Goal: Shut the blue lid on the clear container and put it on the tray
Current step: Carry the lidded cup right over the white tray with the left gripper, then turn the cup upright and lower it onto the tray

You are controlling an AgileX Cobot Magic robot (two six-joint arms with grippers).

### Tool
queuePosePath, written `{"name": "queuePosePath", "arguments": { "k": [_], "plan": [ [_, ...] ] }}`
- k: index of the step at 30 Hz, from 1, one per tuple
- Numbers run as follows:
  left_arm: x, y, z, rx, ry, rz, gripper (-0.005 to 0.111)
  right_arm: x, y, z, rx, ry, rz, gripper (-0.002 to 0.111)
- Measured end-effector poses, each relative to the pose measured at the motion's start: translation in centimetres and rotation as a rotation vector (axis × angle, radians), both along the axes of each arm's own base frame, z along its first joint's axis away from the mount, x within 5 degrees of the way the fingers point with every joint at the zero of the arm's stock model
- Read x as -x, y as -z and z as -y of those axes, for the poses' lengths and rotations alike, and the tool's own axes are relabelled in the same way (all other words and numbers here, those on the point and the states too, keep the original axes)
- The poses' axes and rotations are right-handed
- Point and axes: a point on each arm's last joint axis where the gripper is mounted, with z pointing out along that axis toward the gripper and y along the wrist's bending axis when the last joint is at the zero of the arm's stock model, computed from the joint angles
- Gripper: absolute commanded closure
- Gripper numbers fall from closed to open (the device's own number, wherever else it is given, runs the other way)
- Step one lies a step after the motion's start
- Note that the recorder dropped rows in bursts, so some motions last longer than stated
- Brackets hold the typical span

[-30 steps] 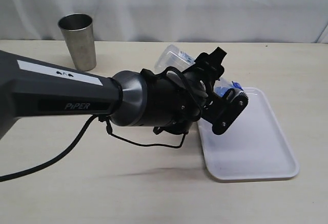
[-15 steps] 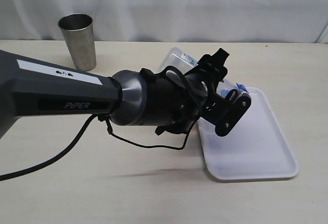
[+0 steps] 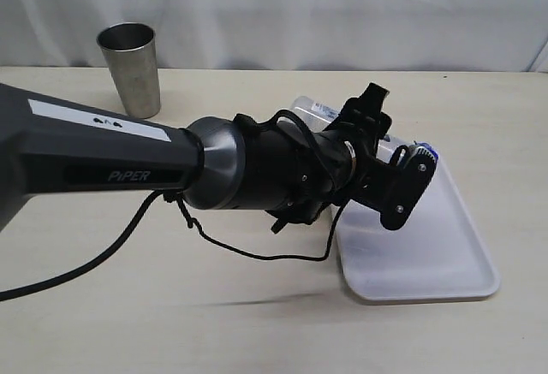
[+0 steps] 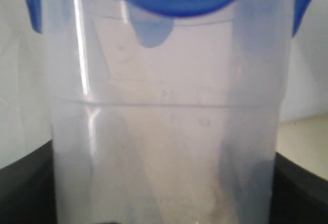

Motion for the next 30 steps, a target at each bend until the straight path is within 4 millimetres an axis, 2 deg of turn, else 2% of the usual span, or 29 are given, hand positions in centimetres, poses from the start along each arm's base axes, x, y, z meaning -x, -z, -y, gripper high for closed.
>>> {"name": "queuePosePath", "arguments": {
  "k": [4, 8, 12, 16, 20, 24, 30],
  "plan": [
    [0.1, 0.0, 0.1, 0.045, -0.016, -0.030, 0.107, 0.0, 0.0, 0.0, 0.000, 0.000, 0.000, 0.104],
    [0.6, 0.1, 0.8, 0.196, -0.029, -0.152, 0.107, 0.0, 0.0, 0.0, 0.000, 0.000, 0.000, 0.104],
    [0.9, -0.1, 1.6, 0.400, -0.009, -0.358, 0.107, 0.0, 0.0, 0.0, 0.000, 0.000, 0.000, 0.104],
    [-0.1, -1.6, 1.8, 0.642, -0.021, -0.584, 0.107, 0.0, 0.0, 0.0, 0.000, 0.000, 0.000, 0.104],
    [-1.5, -2.2, 1.4, 0.897, -0.023, -0.810, 0.107, 0.0, 0.0, 0.0, 0.000, 0.000, 0.000, 0.104],
    [-2.7, -0.8, 1.3, 1.121, 0.002, -0.961, 0.107, 0.0, 0.0, 0.0, 0.000, 0.000, 0.000, 0.104],
    [-3.7, 3.0, 1.4, 1.411, 0.076, -1.038, 0.107, 0.0, 0.0, 0.0, 0.000, 0.000, 0.000, 0.104]
  ]
}}
